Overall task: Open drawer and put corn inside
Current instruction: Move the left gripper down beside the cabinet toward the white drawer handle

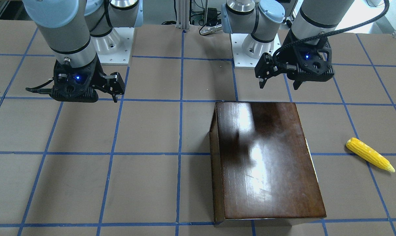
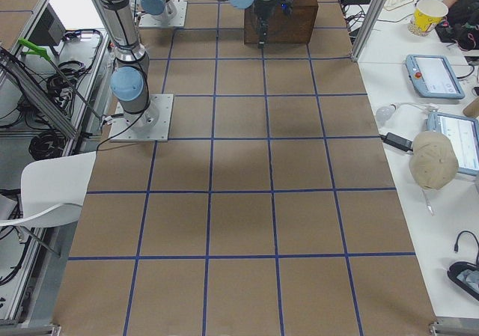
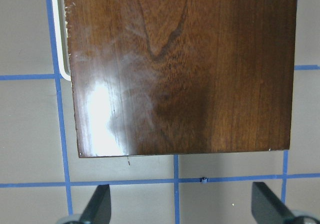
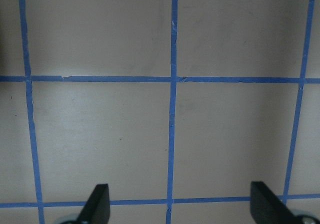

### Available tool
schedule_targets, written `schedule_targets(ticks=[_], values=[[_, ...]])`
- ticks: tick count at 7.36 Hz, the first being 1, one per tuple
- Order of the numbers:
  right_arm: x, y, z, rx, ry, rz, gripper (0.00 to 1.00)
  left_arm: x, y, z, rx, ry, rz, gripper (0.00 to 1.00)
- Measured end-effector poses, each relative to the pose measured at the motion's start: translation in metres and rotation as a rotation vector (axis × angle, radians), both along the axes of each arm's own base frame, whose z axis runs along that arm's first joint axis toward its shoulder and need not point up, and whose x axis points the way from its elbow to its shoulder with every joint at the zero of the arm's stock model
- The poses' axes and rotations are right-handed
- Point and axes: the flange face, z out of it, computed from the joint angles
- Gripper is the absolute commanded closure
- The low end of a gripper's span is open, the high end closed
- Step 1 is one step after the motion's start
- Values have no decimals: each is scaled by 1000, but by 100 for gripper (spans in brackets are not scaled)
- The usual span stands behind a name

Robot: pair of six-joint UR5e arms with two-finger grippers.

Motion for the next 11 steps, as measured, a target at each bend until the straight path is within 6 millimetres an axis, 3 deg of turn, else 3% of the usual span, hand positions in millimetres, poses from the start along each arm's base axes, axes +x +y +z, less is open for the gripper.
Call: schedule_targets(ticks=[1, 4, 7, 9, 11], values=[[0, 0, 0, 0, 0, 0, 0, 17, -12, -9, 5, 2, 26, 0], [0, 0, 0, 1, 0, 0, 0, 110, -48, -37, 41, 11, 13, 0], [0, 0, 0, 0, 0, 0, 0, 184, -76, -69, 51, 30, -35, 0], [0, 0, 0, 0, 1, 0, 0, 205, -96, -98, 40, 37, -46, 0], [0, 0, 0, 0, 0, 0, 0, 207, -114, -121, 9, 97, -38, 0]])
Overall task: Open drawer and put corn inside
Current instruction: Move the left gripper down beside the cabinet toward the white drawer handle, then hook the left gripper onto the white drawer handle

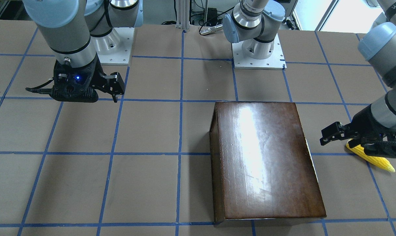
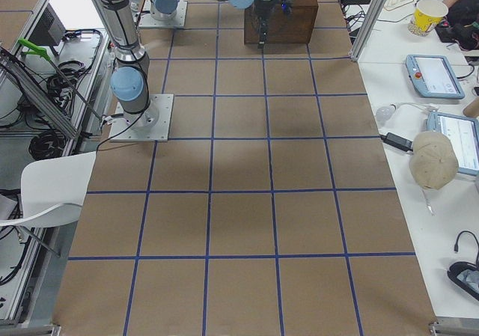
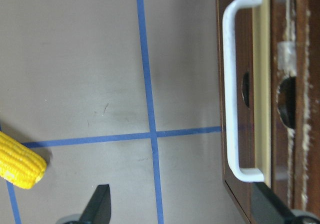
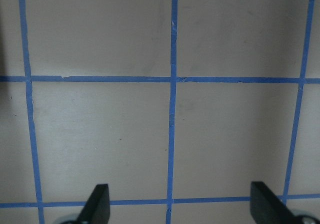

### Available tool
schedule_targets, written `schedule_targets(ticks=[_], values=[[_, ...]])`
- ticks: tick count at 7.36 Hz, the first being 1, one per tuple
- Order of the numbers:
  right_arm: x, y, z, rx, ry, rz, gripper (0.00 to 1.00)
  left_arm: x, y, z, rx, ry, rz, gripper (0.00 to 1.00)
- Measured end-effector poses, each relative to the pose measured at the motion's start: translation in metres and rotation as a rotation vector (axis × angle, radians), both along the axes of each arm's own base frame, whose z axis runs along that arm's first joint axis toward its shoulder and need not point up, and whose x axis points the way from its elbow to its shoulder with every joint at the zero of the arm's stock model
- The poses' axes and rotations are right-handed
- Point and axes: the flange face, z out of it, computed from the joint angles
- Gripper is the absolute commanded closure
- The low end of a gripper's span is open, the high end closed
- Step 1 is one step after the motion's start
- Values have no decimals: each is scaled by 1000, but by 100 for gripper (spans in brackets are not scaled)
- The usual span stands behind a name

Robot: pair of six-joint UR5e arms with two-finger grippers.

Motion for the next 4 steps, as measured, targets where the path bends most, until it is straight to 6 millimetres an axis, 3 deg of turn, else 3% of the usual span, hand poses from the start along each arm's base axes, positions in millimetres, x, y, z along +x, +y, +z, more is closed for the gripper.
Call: schedule_targets(ticks=[4], values=[[0, 0, -1, 1, 0, 0, 0, 3, -13, -29, 10, 48, 6, 0]])
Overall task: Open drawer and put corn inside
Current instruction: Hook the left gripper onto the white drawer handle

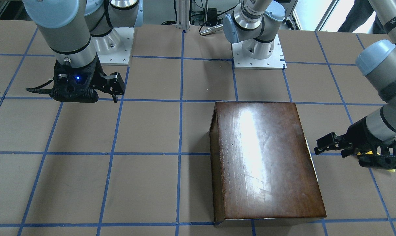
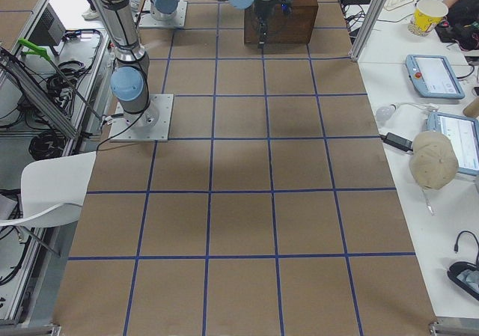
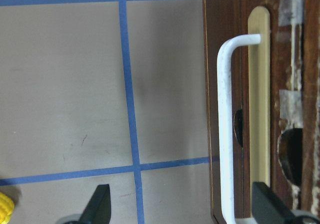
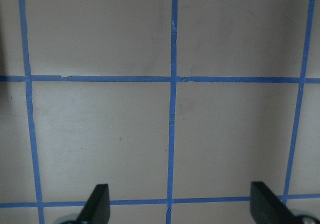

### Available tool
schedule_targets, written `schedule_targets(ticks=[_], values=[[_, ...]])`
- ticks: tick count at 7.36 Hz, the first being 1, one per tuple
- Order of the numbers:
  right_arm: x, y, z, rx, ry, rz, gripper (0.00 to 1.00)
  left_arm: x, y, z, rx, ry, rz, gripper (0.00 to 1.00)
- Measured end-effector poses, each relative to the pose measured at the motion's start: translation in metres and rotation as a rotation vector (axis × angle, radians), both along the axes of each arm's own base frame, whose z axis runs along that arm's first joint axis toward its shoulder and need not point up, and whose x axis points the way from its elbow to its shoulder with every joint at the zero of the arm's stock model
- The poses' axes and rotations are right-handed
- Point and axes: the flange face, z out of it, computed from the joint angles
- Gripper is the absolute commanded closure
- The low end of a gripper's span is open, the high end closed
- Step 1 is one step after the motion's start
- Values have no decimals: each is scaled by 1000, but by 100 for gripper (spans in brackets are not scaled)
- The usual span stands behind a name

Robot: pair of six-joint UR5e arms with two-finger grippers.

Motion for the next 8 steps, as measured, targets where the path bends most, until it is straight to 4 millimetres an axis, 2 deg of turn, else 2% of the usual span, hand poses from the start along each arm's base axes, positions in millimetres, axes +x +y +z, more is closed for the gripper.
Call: schedule_targets(ticks=[8], values=[[0, 0, 1, -1, 0, 0, 0, -2, -9, -22, 2, 71, 5, 0]])
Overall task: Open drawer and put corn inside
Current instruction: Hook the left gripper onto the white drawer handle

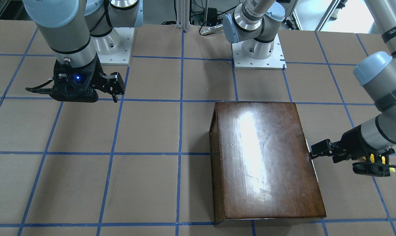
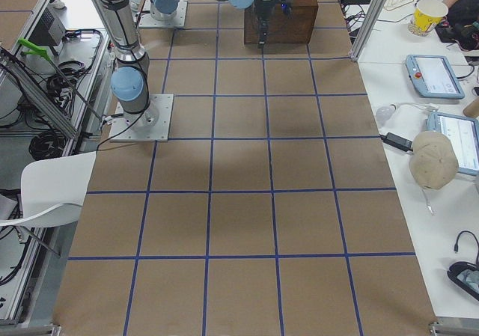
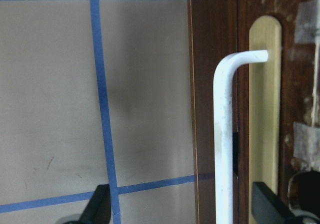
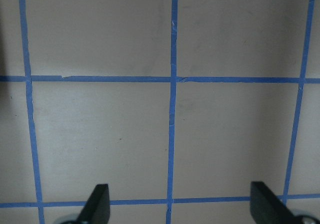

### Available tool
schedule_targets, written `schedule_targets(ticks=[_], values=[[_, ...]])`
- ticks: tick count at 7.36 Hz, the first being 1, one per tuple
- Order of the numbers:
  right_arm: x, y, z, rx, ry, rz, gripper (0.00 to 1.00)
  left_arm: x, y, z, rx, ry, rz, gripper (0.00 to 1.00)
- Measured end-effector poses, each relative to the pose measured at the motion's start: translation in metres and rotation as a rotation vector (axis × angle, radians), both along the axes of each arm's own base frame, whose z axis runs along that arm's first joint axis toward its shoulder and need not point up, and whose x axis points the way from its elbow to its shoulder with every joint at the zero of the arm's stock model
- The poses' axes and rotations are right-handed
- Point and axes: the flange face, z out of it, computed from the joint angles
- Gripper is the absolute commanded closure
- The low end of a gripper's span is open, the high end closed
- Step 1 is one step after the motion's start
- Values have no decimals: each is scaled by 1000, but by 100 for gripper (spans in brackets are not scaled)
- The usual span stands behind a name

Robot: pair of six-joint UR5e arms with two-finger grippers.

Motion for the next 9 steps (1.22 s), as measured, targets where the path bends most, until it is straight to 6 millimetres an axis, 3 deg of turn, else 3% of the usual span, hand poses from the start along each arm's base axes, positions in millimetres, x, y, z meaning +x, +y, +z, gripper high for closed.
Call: schedule_targets(ticks=[9], values=[[0, 0, 0, 1, 0, 0, 0, 4, -5, -19, 10, 42, 17, 0]])
